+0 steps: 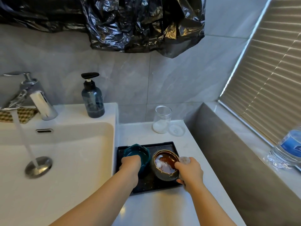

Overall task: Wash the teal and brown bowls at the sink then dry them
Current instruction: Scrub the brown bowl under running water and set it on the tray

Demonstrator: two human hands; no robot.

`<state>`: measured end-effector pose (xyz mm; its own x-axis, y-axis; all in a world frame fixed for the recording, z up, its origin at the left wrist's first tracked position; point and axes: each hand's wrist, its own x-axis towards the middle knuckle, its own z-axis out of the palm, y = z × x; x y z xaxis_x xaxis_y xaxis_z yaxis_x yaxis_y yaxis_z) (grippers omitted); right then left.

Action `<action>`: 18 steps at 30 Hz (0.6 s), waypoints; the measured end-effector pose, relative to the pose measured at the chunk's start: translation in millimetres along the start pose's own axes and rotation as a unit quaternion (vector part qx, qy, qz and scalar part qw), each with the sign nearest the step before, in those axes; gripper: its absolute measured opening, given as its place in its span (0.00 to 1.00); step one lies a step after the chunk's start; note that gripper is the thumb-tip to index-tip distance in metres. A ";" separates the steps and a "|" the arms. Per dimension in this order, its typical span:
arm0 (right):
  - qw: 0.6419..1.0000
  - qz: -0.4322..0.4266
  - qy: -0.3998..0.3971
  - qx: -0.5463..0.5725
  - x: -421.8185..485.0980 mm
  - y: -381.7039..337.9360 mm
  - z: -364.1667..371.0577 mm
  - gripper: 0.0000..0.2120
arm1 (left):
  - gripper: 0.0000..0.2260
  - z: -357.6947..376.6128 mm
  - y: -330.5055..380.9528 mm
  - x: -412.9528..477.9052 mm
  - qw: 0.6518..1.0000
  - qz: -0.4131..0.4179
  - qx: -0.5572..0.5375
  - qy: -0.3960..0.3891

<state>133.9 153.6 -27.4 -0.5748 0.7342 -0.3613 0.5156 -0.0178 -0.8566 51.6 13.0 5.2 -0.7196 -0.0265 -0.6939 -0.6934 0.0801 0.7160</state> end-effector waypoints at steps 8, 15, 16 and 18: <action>0.994 -0.084 -0.043 0.049 -44.2 -60.7 16.4 0.11 | 0.06 -51.2 33.5 -20.9 0.965 0.107 0.036 -0.236; 0.982 -0.115 -0.111 0.101 -92.2 -100.7 98.5 0.07 | 0.04 -142.6 58.9 -5.3 0.970 0.166 -0.005 -0.180; 0.979 -0.120 -0.128 0.102 -100.0 -104.8 113.6 0.07 | 0.02 -157.5 60.2 -0.8 0.973 0.173 -0.010 -0.154; 0.973 -0.124 -0.169 0.096 -115.4 -111.8 144.0 0.06 | 0.04 -189.3 60.8 11.3 0.979 0.170 -0.026 -0.114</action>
<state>51.1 -26.9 56.9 -0.8593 0.4679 -0.2064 0.2239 -0.0185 -0.9744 -5.6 -171.1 55.2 -0.8860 0.2162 -0.4102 -0.4212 -0.0052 0.9070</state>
